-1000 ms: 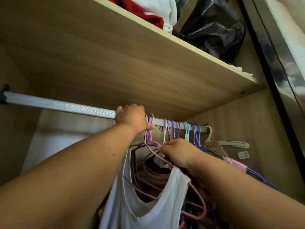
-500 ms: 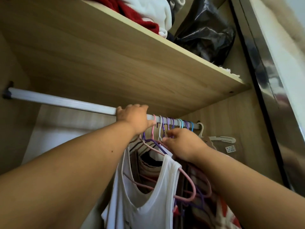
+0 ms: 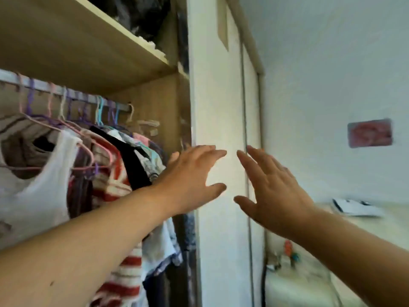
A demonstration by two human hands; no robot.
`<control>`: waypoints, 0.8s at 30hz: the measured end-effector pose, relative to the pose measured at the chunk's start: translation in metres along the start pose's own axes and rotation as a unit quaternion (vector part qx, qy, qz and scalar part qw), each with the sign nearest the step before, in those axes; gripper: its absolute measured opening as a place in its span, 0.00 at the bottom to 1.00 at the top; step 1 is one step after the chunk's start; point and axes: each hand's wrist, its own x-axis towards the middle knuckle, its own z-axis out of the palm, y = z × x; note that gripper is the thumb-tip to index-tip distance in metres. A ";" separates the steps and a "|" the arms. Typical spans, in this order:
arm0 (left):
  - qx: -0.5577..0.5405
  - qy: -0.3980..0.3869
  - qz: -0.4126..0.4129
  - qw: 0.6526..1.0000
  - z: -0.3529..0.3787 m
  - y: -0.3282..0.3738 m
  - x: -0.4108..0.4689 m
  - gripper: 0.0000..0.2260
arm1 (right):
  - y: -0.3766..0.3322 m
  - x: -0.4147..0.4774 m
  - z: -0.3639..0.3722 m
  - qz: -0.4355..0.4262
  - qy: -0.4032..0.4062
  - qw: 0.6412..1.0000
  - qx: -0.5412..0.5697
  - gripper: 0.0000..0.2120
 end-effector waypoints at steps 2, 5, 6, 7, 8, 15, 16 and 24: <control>-0.048 -0.025 0.052 0.997 0.032 0.074 -0.008 0.32 | 0.040 -0.070 -0.023 0.038 -0.064 0.996 -0.051 0.42; -0.133 -0.036 0.130 0.982 0.070 0.196 -0.020 0.32 | 0.096 -0.174 -0.065 0.118 -0.136 0.978 -0.104 0.41; -0.157 -0.038 0.154 0.975 0.079 0.232 -0.025 0.33 | 0.111 -0.203 -0.078 0.145 -0.148 0.971 -0.117 0.41; -0.188 -0.048 0.178 0.965 0.088 0.278 -0.030 0.33 | 0.128 -0.240 -0.096 0.179 -0.159 0.961 -0.139 0.41; -0.213 -0.061 0.195 0.955 0.097 0.314 -0.036 0.34 | 0.141 -0.270 -0.110 0.211 -0.163 0.951 -0.156 0.40; -0.341 -0.147 0.314 0.874 0.137 0.560 -0.091 0.33 | 0.206 -0.473 -0.226 0.431 -0.208 0.838 -0.262 0.40; -0.347 -0.155 0.329 0.865 0.139 0.584 -0.098 0.33 | 0.209 -0.492 -0.238 0.453 -0.212 0.824 -0.268 0.40; -0.455 -0.220 0.459 0.730 0.149 0.751 -0.151 0.30 | 0.204 -0.627 -0.309 0.631 -0.218 0.681 -0.302 0.39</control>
